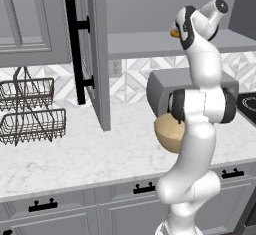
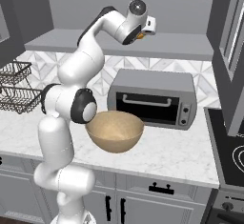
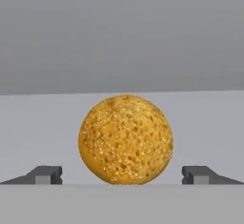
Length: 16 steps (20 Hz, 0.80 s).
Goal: Open the cabinet, pick up the bread from the cabinet and place it in the basket. Then move the basket to the dining counter.
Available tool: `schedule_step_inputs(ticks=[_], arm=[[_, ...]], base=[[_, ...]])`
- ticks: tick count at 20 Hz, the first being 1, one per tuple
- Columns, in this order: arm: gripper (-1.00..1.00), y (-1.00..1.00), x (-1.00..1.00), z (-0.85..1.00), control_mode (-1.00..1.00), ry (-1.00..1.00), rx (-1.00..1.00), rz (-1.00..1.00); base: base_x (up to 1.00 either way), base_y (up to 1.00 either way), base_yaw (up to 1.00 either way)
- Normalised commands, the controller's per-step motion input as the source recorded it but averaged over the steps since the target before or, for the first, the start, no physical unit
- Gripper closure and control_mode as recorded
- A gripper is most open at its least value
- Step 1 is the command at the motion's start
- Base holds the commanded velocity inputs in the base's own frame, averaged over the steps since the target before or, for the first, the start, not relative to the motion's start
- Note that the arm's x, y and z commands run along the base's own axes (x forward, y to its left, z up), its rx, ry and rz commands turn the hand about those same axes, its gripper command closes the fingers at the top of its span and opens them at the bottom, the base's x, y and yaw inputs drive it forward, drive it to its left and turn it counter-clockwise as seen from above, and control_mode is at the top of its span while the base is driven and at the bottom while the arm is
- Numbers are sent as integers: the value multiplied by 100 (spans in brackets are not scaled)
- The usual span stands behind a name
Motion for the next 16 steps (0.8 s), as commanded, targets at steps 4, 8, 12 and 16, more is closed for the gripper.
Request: schedule_step_inputs(ticks=[4, 8, 12, 16], arm=[[-100, 0, 42, -10, -100, 0, 0, 0], [-100, 0, 43, -14, -100, 0, 0, 0], [100, 25, 26, -37, -100, 0, 0, 0], [100, 29, -1, -38, -100, -1, 2, 0]], base=[[0, 0, 0], [0, 0, 0], [0, 0, 0], [0, 0, 0]])
